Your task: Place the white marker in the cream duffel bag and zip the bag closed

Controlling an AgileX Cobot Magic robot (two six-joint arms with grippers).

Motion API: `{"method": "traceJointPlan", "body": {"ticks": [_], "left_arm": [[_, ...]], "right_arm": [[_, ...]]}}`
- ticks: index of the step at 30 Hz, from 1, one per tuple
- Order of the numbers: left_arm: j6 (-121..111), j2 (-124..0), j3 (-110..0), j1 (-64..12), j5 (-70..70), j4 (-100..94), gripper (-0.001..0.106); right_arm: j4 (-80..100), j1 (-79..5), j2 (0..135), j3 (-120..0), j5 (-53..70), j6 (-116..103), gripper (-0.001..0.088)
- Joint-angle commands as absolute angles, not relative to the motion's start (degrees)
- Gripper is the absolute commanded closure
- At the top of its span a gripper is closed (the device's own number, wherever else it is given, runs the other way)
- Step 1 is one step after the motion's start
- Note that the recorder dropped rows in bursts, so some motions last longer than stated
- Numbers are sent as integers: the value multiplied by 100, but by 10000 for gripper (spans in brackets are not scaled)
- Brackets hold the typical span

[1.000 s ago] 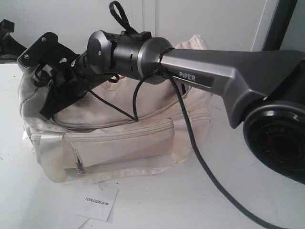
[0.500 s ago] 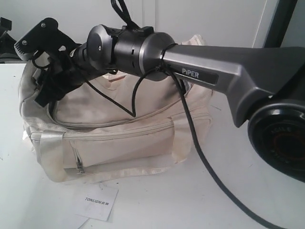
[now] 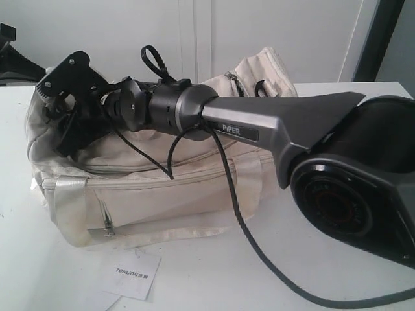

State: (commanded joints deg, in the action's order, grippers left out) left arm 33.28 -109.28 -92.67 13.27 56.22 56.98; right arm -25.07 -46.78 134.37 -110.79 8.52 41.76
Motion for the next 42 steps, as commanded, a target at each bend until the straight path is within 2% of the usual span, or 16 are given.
{"method": "traceJointPlan", "body": {"ticks": [4, 5, 17, 25, 35, 38, 42], "left_arm": [[3339, -10928, -9267, 1327, 5628, 5698, 1053], [3339, -10928, -9267, 1327, 5628, 5698, 1053], [3390, -10928, -9267, 1327, 5654, 5698, 1053], [3450, -10928, -9267, 1327, 5654, 5698, 1053], [3451, -10928, -9267, 1327, 5687, 5698, 1053], [3451, -10928, -9267, 1327, 5701, 5686, 1053], [3476, -10928, -9267, 1327, 5705, 5686, 1053]], "right_arm": [[-2507, -4678, 13298, -11079, 1209, 4070, 809], [-2507, -4678, 13245, -11079, 1332, 4070, 867], [-2504, -4559, 12664, -11079, 2019, 3251, 868], [-2888, -4493, 12657, -11079, 3715, 2685, 868], [-3035, -4467, 13033, -11079, 3104, 2708, 868], [-2809, -4360, 13155, -11079, 2741, 2603, 828], [-2565, -4113, 13141, -11079, 2522, 2311, 700]]}}
